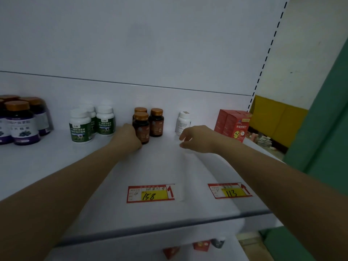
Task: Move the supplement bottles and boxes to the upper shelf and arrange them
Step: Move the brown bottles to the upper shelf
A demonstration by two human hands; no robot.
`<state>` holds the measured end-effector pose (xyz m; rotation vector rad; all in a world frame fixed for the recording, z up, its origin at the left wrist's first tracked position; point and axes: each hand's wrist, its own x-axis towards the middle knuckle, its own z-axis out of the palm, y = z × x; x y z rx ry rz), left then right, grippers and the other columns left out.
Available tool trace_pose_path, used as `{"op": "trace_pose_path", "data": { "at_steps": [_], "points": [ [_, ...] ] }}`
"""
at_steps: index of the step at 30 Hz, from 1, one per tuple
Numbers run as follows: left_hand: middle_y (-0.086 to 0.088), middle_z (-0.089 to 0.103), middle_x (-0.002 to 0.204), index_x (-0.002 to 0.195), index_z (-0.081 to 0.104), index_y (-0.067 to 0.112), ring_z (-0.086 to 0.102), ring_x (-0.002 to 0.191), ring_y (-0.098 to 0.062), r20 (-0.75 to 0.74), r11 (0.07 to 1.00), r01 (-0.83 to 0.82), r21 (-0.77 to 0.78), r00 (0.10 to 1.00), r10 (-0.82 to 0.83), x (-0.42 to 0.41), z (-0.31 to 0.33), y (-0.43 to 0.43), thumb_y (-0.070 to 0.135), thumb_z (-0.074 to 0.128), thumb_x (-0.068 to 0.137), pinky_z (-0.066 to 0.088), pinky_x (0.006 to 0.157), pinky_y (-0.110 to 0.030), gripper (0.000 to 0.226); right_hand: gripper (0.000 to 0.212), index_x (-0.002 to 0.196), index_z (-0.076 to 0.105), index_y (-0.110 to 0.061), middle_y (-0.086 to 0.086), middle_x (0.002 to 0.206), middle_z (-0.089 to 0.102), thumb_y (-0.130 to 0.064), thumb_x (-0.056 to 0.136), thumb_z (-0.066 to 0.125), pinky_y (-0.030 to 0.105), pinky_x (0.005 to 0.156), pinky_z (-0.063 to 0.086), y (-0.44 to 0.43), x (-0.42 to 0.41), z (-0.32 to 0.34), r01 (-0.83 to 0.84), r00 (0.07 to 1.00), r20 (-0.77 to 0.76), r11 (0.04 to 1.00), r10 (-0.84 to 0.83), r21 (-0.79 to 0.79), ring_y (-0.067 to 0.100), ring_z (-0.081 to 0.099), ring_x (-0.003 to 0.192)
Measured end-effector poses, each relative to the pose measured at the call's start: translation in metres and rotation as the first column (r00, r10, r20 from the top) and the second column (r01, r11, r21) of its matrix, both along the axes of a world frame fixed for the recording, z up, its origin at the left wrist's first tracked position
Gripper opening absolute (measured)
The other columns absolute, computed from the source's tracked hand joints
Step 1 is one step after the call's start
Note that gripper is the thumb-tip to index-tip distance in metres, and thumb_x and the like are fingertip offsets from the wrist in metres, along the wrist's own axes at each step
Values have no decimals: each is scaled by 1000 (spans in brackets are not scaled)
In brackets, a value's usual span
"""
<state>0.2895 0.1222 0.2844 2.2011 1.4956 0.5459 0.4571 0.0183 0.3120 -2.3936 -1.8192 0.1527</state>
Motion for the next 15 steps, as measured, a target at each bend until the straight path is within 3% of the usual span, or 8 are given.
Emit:
{"op": "trace_pose_path", "data": {
  "at_steps": [3,6,12,15],
  "points": [
    [-18,55,121,117,52,0,56,108,-28,-253,993,71,95,966,-45,-12,5,-21,18,54,90,46,79,-29,33,42,132,51,-19,7,135,52,-35,93,53,29,98,41,-14,-4,-3,-13,996,88,998,19,-61,24,51,120],
    [-14,56,125,124,54,5,55,112,-26,-377,986,131,107,923,-82,-22,12,-50,27,57,88,47,88,-31,42,45,134,49,-19,8,136,50,-37,93,52,33,101,43,-36,-11,1,-47,984,169,995,62,-90,25,51,121],
    [-14,49,139,136,44,5,48,124,-29,-396,981,140,133,915,-77,-31,42,-136,37,57,89,42,99,-34,58,46,135,48,-19,6,138,49,-39,94,51,33,101,40,-109,-18,24,-141,963,225,989,148,-49,23,48,124],
    [-14,50,135,133,48,5,49,121,-29,-347,976,143,164,935,-79,-27,45,-194,36,57,90,42,94,-33,54,45,134,48,-18,6,137,51,-38,94,51,33,100,40,-153,-12,25,-179,950,255,983,182,-36,23,48,123]
  ]
}}
